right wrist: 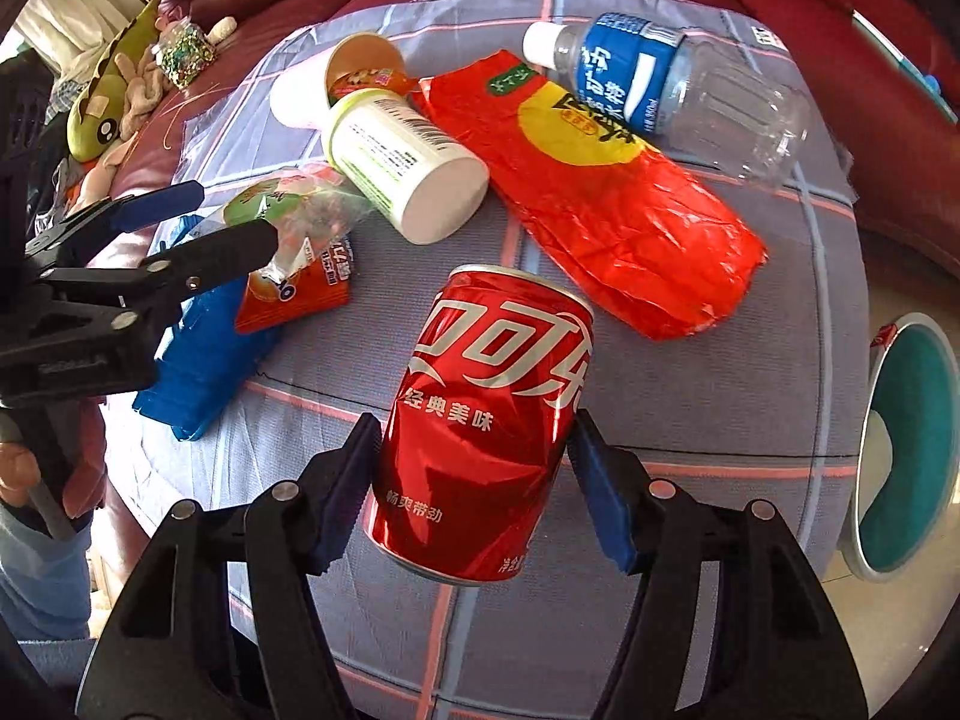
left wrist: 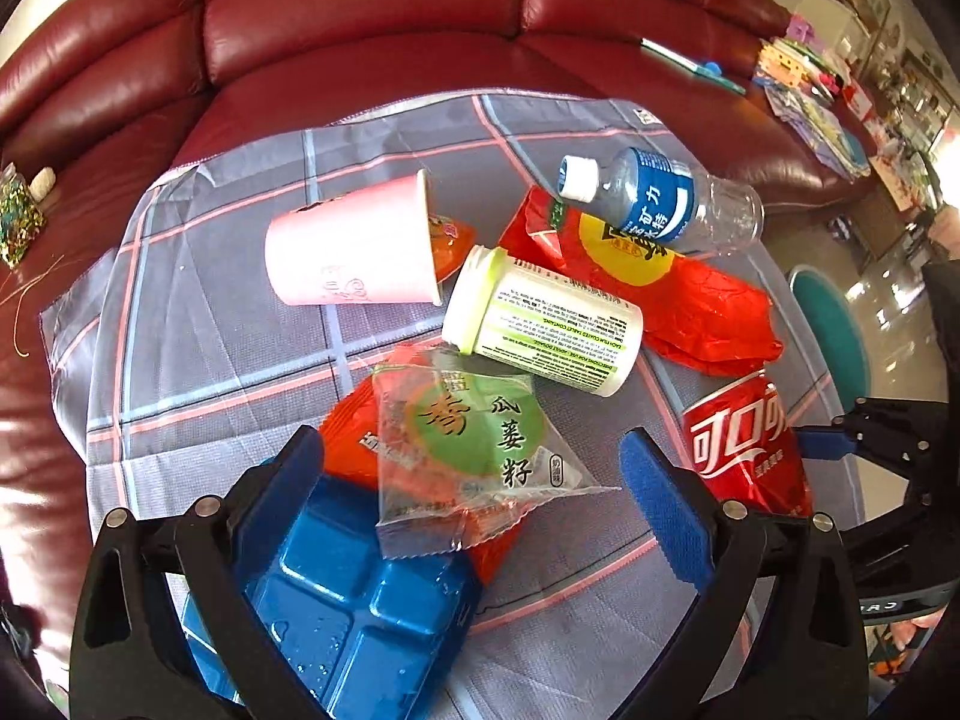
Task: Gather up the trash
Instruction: 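Grasp the red Coca-Cola can with the right gripper, then carry the can to the bucket with the right gripper while the left grasps the seed bag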
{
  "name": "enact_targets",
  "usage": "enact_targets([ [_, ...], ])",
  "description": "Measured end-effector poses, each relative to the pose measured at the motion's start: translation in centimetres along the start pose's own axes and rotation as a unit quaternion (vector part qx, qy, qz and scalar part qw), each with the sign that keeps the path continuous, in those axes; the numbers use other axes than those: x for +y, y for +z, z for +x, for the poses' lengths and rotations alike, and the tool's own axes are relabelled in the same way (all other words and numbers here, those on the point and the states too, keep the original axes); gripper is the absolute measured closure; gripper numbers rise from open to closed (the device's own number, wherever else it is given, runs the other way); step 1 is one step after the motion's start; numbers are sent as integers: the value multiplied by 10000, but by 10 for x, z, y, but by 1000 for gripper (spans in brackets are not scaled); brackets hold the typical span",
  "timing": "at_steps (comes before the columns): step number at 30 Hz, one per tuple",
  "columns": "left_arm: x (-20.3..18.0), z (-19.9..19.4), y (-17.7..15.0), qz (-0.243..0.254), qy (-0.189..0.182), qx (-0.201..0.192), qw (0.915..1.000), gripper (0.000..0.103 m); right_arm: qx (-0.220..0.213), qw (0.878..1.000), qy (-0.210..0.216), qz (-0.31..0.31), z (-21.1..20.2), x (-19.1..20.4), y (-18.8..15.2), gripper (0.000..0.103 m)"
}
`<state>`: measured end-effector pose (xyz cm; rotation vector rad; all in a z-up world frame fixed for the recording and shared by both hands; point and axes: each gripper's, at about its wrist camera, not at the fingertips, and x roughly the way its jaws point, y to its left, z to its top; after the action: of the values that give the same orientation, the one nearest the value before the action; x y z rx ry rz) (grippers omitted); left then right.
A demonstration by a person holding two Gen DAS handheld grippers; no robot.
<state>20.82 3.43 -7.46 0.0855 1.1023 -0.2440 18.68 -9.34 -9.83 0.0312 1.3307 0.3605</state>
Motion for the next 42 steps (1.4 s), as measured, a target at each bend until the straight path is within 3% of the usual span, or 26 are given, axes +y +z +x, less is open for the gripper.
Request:
enact_targets([
  [2,-8,9,2,191,141,88,9997,8,-44,10000,-15,42,-3,-7,-3,42],
  [6,-13,26,2,325,294,286,9986,22,-87,9999,75,123,-5,-19,-9,42],
  [16,-14,24,-8,310,321,263,9987,28,-77,9993,274,227,-1,-29,-17,42],
  [21,-18,15,-16,159,23,309,9994,27,-102,9991,306,257,-3,-32,-22,42],
  [30,-78,12,-52,747,-691,618,9929,21,-121,9986,308,415,-14,-55,-46,41],
  [37,-94,12,-69,776,-868,879,9893,16,-141,9983,162,538,-27,-79,-74,41],
  [42,-96,21,-69,712,-622,919,9913,16,-218,9977,199,617,-31,-90,-80,41],
])
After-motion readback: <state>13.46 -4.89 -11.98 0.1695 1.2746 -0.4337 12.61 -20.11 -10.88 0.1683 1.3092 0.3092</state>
